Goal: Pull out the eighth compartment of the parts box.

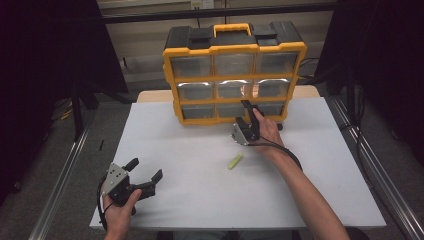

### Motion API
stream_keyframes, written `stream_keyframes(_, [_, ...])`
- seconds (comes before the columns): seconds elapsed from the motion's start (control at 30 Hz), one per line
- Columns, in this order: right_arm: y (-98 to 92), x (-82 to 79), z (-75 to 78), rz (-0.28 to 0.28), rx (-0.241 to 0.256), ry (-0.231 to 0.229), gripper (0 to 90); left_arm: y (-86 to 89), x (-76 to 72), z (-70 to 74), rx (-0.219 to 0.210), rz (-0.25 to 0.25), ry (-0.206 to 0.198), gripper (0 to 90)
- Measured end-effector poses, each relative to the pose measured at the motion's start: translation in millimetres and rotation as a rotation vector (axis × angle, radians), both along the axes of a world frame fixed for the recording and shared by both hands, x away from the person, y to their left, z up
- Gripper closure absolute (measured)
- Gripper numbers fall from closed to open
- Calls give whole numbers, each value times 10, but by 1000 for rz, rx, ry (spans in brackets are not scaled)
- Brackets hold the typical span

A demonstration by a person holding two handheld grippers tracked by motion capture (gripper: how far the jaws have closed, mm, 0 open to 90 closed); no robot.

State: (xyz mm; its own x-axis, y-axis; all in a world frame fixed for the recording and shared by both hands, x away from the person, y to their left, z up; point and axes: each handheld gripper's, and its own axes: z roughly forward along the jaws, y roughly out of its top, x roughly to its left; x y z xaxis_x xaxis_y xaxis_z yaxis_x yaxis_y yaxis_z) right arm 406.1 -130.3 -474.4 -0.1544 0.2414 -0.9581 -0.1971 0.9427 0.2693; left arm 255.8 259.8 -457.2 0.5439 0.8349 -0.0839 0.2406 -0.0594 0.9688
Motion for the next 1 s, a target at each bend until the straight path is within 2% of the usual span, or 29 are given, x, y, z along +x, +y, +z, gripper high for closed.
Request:
stream_keyframes(0.07, [1, 9, -7, -5, -1, -9, 245, -3, -1, 0, -5, 0, 1, 52])
stream_keyframes(0.2, [11, 20, -24, -6, -27, -26, 296, 13, 0, 1, 29, -7, 1, 52])
stream_keyframes(0.27, [16, 34, -30, -2, -59, -25, 324, 3, -2, 1, 18, -15, 2, 52])
stream_keyframes(0.3, [19, 35, -41, -7, -50, -36, 330, 2, -2, 3, 15, -14, 2, 52])
stream_keyframes(0.33, [22, 38, -50, -17, -61, -37, 351, 6, -4, 6, 26, -2, 1, 52])
stream_keyframes(0.4, [30, 53, -65, -20, -59, -27, 363, 7, -5, 5, 26, -1, 0, 52])
stream_keyframes(0.57, [39, 87, -105, -32, -91, -31, 429, 1, -6, 5, 16, 0, -1, 52])
stream_keyframes(1.0, [37, 145, -149, -64, -67, -22, 567, 1, -9, 7, 17, 1, -2, 52])
